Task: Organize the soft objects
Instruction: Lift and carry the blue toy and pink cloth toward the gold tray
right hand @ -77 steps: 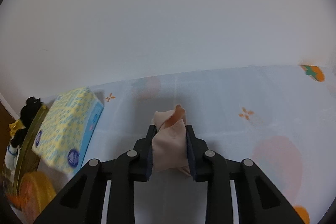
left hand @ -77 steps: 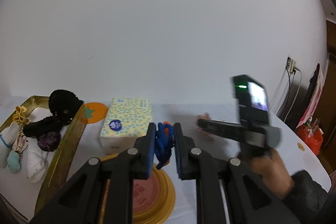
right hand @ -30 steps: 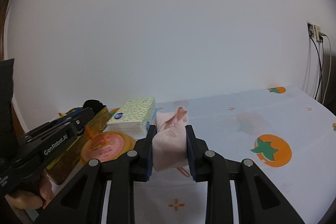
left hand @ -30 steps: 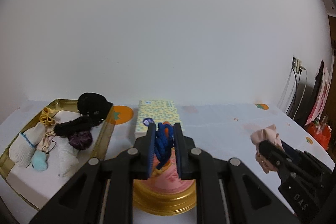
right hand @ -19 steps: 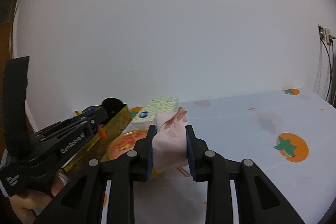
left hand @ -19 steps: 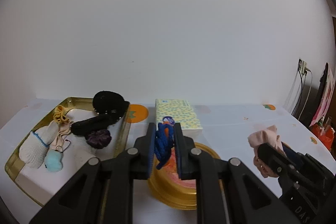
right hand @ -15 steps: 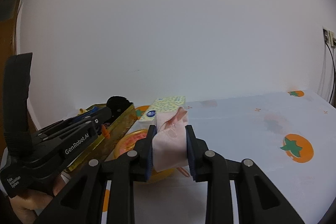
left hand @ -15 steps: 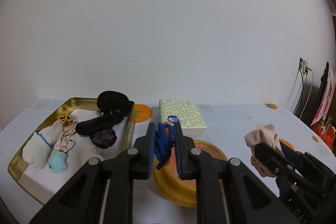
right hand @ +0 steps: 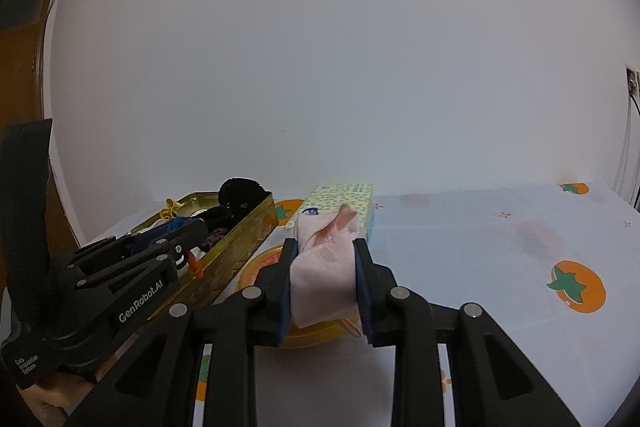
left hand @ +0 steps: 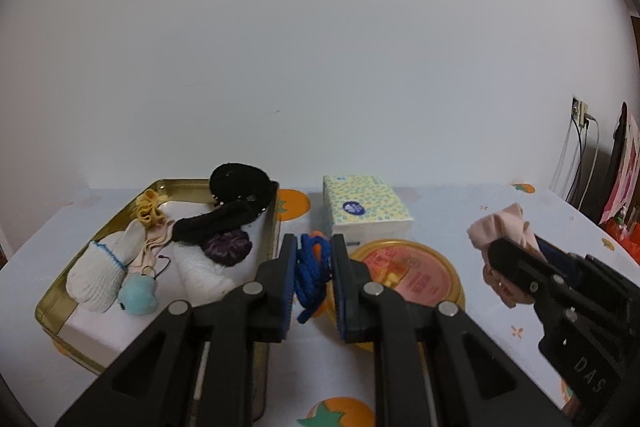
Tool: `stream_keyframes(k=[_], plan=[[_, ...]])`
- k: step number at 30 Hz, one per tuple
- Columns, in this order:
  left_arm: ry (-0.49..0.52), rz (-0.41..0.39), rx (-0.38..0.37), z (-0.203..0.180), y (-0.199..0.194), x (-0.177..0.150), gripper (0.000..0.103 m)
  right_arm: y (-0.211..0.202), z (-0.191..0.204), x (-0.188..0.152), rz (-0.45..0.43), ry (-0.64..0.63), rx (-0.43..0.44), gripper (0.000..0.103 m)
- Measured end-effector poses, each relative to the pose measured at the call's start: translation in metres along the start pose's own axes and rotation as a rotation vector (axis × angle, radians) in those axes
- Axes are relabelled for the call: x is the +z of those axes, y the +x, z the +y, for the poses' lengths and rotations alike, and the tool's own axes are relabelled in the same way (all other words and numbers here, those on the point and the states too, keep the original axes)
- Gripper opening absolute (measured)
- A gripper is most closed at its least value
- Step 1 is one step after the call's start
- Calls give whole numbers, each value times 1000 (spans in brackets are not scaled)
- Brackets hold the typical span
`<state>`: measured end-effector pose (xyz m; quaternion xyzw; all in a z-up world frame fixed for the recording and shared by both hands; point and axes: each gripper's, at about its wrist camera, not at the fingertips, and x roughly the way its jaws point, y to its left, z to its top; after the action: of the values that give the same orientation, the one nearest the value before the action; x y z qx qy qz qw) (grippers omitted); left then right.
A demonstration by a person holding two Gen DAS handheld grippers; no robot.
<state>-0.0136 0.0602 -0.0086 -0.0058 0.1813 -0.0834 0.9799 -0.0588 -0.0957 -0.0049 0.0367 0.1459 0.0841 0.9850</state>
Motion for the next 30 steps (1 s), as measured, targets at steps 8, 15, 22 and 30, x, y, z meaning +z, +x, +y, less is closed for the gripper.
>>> stream_keyframes(k=[8, 15, 22, 30], plan=[[-13, -1, 34, 19, -9, -6, 14, -3, 17, -2, -4, -25, 38, 30], [-20, -11, 68, 39, -18, -10, 14, -5, 39, -6, -6, -53, 91, 30], [-32, -28, 99, 64, -27, -12, 14, 1, 63, -9, 14, -49, 143, 30], [-89, -34, 134, 99, -37, -14, 14, 7, 101, -12, 19, -79, 206, 30]])
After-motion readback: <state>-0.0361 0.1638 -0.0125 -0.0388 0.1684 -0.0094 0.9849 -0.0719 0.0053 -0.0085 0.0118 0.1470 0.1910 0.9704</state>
